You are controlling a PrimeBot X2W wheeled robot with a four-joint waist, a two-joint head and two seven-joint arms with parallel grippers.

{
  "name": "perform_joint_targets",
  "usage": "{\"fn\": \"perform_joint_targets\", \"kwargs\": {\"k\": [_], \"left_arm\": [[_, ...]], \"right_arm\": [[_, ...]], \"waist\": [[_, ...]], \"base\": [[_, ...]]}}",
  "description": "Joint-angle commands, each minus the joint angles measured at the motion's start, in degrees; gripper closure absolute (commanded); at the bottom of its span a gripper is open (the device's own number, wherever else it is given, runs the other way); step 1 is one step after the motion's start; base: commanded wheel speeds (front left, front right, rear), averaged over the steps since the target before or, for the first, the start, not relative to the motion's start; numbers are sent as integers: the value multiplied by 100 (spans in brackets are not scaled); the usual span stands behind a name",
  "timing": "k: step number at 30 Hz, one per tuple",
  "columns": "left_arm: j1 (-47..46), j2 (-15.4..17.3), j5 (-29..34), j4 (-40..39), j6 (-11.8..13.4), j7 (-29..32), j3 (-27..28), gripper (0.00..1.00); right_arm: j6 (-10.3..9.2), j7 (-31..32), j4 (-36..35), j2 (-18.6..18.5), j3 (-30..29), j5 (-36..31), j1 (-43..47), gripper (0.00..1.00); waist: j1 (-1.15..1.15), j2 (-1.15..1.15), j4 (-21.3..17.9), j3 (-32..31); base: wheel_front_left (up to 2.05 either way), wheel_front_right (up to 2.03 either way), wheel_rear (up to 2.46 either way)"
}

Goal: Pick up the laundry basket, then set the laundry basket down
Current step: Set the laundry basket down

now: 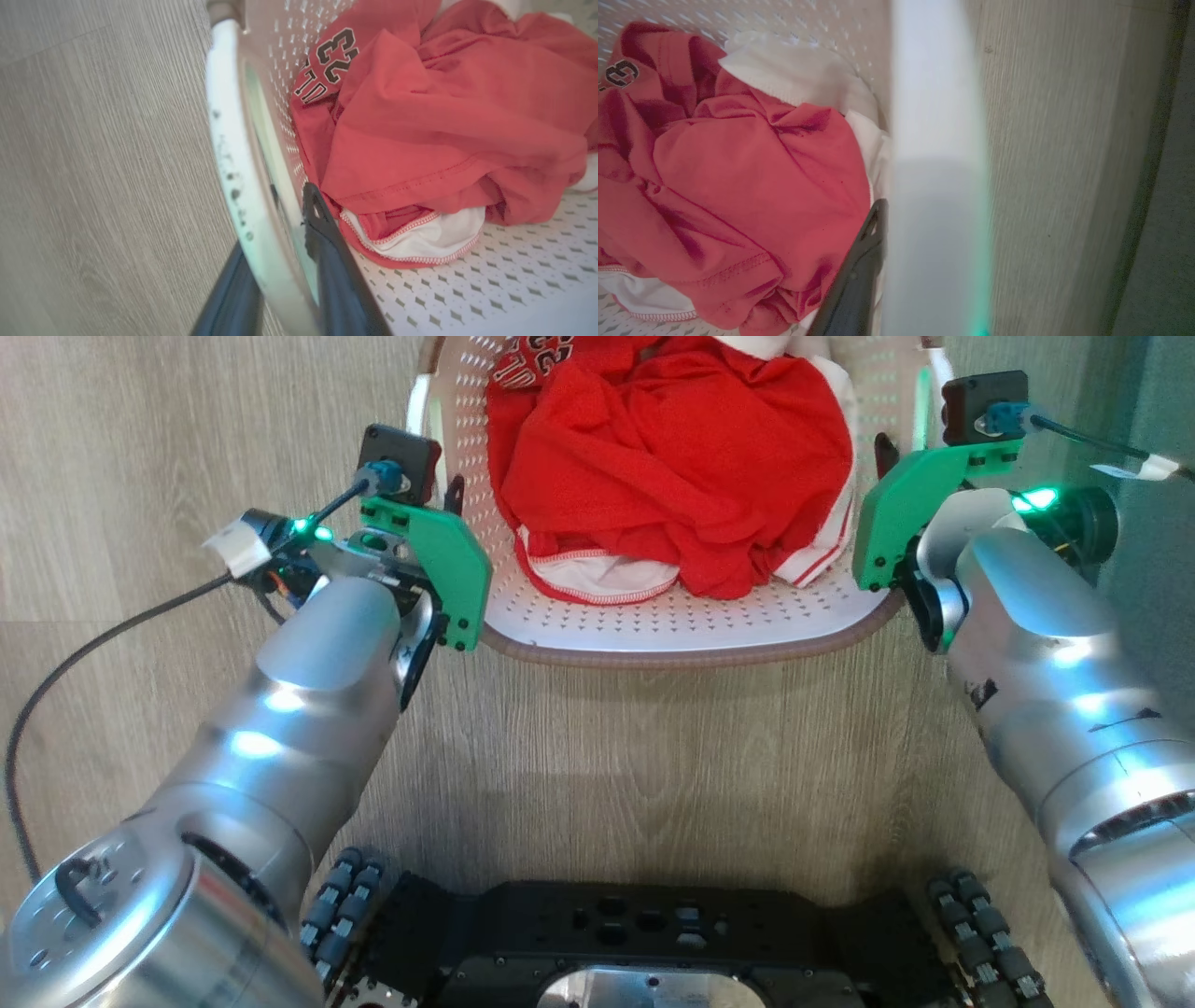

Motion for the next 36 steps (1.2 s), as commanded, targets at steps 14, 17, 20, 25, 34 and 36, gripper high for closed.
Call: {"fn": "perform_joint_targets", "kwargs": {"k": [14, 17, 20, 25, 34, 36], "left_arm": [[76, 259, -240, 34, 256, -45, -50, 0], [98, 259, -253, 45, 269, -101, -48, 0], [143, 259, -275, 65, 280, -187, -24, 0], [280, 304, -313, 72, 291, -323, 94, 0], [828, 658, -34, -1013, 523, -346, 908, 0], [1059, 751, 151, -1305, 568, -346, 1136, 0]], "right_arm": [[13, -291, -30, 36, 210, 13, 183, 0], [13, -342, -57, 36, 250, 42, 192, 0], [13, -424, -127, 37, 316, 103, 209, 0], [13, -572, -212, 37, 434, 233, 286, 0], [13, -718, -448, 37, 587, 391, 647, 0], [13, -725, -605, 37, 586, 394, 765, 0]], "waist": [[0, 0, -58, -159], [0, 0, -73, -239], [0, 0, -101, -400], [0, 0, -163, -863], [0, 0, -240, -1848], [0, 0, -272, -2093]], "base": [[0, 0, 0], [0, 0, 0], [0, 0, 0], [0, 0, 0], [0, 0, 0], [0, 0, 0]]}}
